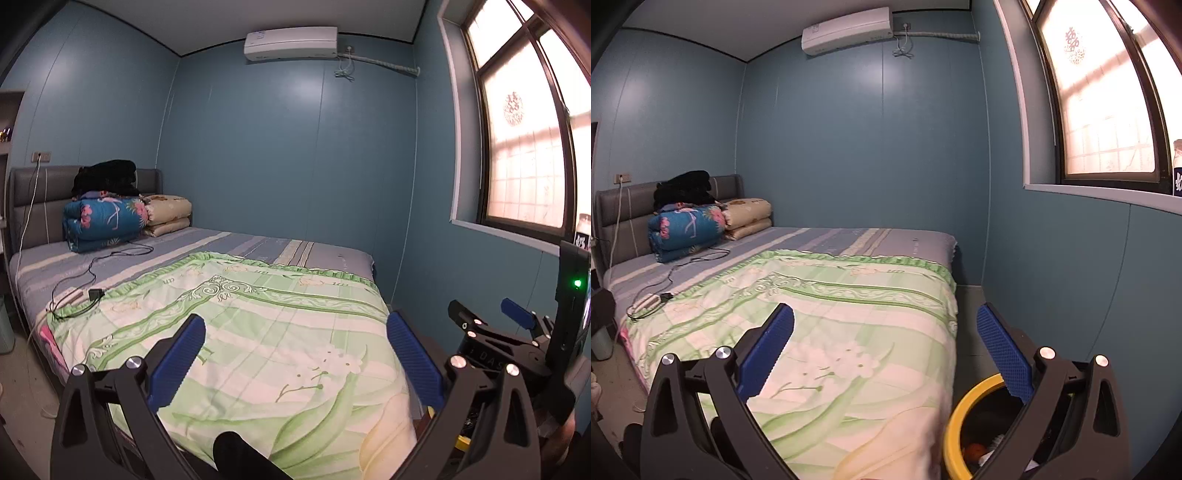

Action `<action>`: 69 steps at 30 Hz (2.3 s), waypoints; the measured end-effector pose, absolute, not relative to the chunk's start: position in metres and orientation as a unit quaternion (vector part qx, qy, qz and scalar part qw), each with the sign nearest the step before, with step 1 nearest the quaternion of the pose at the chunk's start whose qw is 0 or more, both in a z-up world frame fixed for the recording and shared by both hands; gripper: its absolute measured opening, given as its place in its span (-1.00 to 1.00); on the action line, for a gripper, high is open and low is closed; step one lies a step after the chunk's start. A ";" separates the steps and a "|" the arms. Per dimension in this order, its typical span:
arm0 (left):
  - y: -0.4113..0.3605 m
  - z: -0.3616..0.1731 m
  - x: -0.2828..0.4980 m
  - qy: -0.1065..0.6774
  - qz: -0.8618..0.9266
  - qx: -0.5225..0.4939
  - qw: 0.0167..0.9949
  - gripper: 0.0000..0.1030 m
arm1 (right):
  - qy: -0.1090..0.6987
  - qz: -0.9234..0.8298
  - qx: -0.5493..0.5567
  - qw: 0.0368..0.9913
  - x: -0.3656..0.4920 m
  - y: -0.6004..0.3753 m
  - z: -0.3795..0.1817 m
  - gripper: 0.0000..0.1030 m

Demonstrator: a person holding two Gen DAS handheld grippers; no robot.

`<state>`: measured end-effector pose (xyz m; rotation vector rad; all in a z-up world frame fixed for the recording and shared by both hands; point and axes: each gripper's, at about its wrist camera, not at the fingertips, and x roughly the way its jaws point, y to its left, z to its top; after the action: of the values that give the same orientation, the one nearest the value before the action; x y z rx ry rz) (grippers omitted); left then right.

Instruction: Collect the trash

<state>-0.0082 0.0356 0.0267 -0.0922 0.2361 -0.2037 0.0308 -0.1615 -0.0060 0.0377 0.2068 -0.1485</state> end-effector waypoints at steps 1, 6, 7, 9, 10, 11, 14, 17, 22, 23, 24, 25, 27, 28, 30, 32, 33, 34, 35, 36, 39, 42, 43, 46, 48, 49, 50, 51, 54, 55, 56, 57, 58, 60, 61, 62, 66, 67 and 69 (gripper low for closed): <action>0.038 0.026 -0.010 0.117 -0.098 -0.048 0.987 0.84 | 0.101 -0.074 0.018 0.992 0.029 -0.160 -0.008 0.84; 0.043 0.023 -0.011 0.120 -0.086 -0.055 0.987 0.84 | 0.103 -0.075 0.018 0.992 0.024 -0.157 -0.012 0.84; 0.044 0.022 -0.010 0.122 -0.085 -0.056 0.987 0.84 | 0.106 -0.074 0.018 0.991 0.025 -0.156 -0.013 0.84; 0.044 0.020 -0.009 0.126 -0.085 -0.059 0.987 0.84 | 0.111 -0.075 0.018 0.991 0.027 -0.155 -0.016 0.84; 0.044 0.019 -0.008 0.130 -0.085 -0.062 0.986 0.84 | 0.114 -0.074 0.018 0.991 0.028 -0.154 -0.017 0.84; 0.045 0.018 -0.007 0.132 -0.086 -0.063 0.986 0.84 | 0.115 -0.075 0.018 0.990 0.029 -0.153 -0.018 0.84; 0.045 0.017 -0.008 0.132 -0.085 -0.062 0.986 0.84 | 0.118 -0.074 0.019 0.990 0.029 -0.152 -0.019 0.84; 0.045 0.017 -0.008 0.133 -0.087 -0.062 0.985 0.84 | 0.118 -0.073 0.017 0.990 0.030 -0.153 -0.020 0.84; 0.044 0.017 -0.009 0.134 -0.088 -0.061 0.985 0.84 | 0.118 -0.074 0.018 0.990 0.030 -0.153 -0.020 0.84; 0.045 0.018 -0.008 0.135 -0.089 -0.061 0.985 0.84 | 0.119 -0.074 0.018 0.990 0.031 -0.153 -0.020 0.84; 0.045 0.018 -0.008 0.135 -0.089 -0.060 0.985 0.84 | 0.120 -0.074 0.018 0.990 0.031 -0.153 -0.021 0.84; 0.045 0.018 -0.008 0.134 -0.088 -0.060 0.985 0.84 | 0.121 -0.073 0.018 0.990 0.031 -0.153 -0.021 0.84; 0.045 0.018 -0.007 0.134 -0.088 -0.059 0.985 0.84 | 0.123 -0.073 0.018 0.990 0.033 -0.154 -0.021 0.84; 0.045 0.018 -0.007 0.134 -0.089 -0.059 0.985 0.84 | 0.124 -0.073 0.019 0.989 0.033 -0.154 -0.022 0.84; 0.045 0.019 -0.007 0.134 -0.089 -0.057 0.985 0.84 | 0.127 -0.072 0.020 0.989 0.034 -0.155 -0.022 0.84; 0.045 0.018 -0.007 0.134 -0.089 -0.055 0.985 0.84 | 0.128 -0.072 0.020 0.989 0.034 -0.155 -0.023 0.84; 0.045 0.018 -0.007 0.134 -0.090 -0.056 0.985 0.84 | 0.128 -0.071 0.021 0.989 0.034 -0.155 -0.023 0.84; 0.045 0.018 -0.007 0.134 -0.089 -0.055 0.985 0.84 | 0.129 -0.070 0.021 0.989 0.034 -0.155 -0.023 0.84; 0.044 0.018 -0.007 0.134 -0.089 -0.056 0.985 0.84 | 0.130 -0.070 0.021 0.989 0.034 -0.155 -0.023 0.84; 0.044 0.018 -0.007 0.134 -0.090 -0.056 0.985 0.84 | 0.130 -0.071 0.020 0.989 0.035 -0.155 -0.023 0.84; 0.044 0.018 -0.007 0.134 -0.091 -0.054 0.985 0.84 | 0.130 -0.071 0.021 0.989 0.034 -0.155 -0.023 0.84; 0.044 0.017 -0.007 0.135 -0.092 -0.053 0.985 0.84 | 0.132 -0.071 0.022 0.988 0.035 -0.156 -0.023 0.84; 0.044 0.017 -0.007 0.135 -0.093 -0.053 0.985 0.84 | 0.133 -0.071 0.022 0.988 0.035 -0.156 -0.024 0.84; 0.044 0.016 -0.007 0.136 -0.095 -0.051 0.985 0.84 | 0.134 -0.072 0.022 0.988 0.036 -0.156 -0.024 0.84; 0.044 0.016 -0.006 0.136 -0.096 -0.051 0.985 0.84 | 0.135 -0.073 0.022 0.988 0.036 -0.156 -0.024 0.84; 0.043 0.017 -0.006 0.136 -0.096 -0.051 0.985 0.84 | 0.136 -0.073 0.023 0.988 0.036 -0.156 -0.025 0.84; 0.043 0.017 -0.006 0.137 -0.097 -0.050 0.985 0.84 | 0.136 -0.073 0.023 0.988 0.036 -0.156 -0.025 0.84; 0.043 0.017 -0.006 0.136 -0.096 -0.050 0.985 0.84 | 0.137 -0.073 0.024 0.988 0.036 -0.156 -0.025 0.84; 0.044 0.016 -0.006 0.138 -0.098 -0.051 0.984 0.84 | 0.136 -0.074 0.023 0.988 0.036 -0.156 -0.025 0.84; 0.044 0.016 -0.006 0.137 -0.098 -0.051 0.984 0.84 | 0.136 -0.074 0.024 0.988 0.037 -0.156 -0.025 0.84; 0.044 0.016 -0.006 0.137 -0.098 -0.050 0.984 0.84 | 0.136 -0.074 0.025 0.988 0.037 -0.157 -0.025 0.84; 0.045 0.016 -0.006 0.136 -0.098 -0.049 0.985 0.84 | 0.137 -0.074 0.025 0.988 0.037 -0.157 -0.025 0.84; 0.044 0.016 -0.005 0.136 -0.098 -0.049 0.985 0.84 | 0.137 -0.074 0.026 0.987 0.037 -0.157 -0.026 0.84; 0.044 0.015 -0.005 0.137 -0.100 -0.048 0.984 0.84 | 0.139 -0.074 0.027 0.987 0.037 -0.157 -0.027 0.84; 0.044 0.015 -0.005 0.137 -0.099 -0.048 0.984 0.84 | 0.139 -0.074 0.027 0.987 0.038 -0.158 -0.027 0.84; 0.044 0.015 -0.005 0.137 -0.100 -0.048 0.984 0.84 | 0.140 -0.074 0.027 0.987 0.038 -0.158 -0.027 0.84; 0.044 0.015 -0.005 0.138 -0.100 -0.048 0.984 0.84 | 0.143 -0.075 0.029 0.986 0.038 -0.158 -0.029 0.84; 0.044 0.015 -0.004 0.138 -0.102 -0.048 0.984 0.84 | 0.144 -0.075 0.029 0.986 0.039 -0.158 -0.029 0.84; 0.045 0.014 -0.003 0.139 -0.103 -0.046 0.984 0.84 | 0.144 -0.076 0.030 0.986 0.039 -0.159 -0.029 0.84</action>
<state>-0.0032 0.0448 0.0143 -0.0935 0.2802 -0.2062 0.0388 -0.1585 -0.0288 0.0601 0.2896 -0.1535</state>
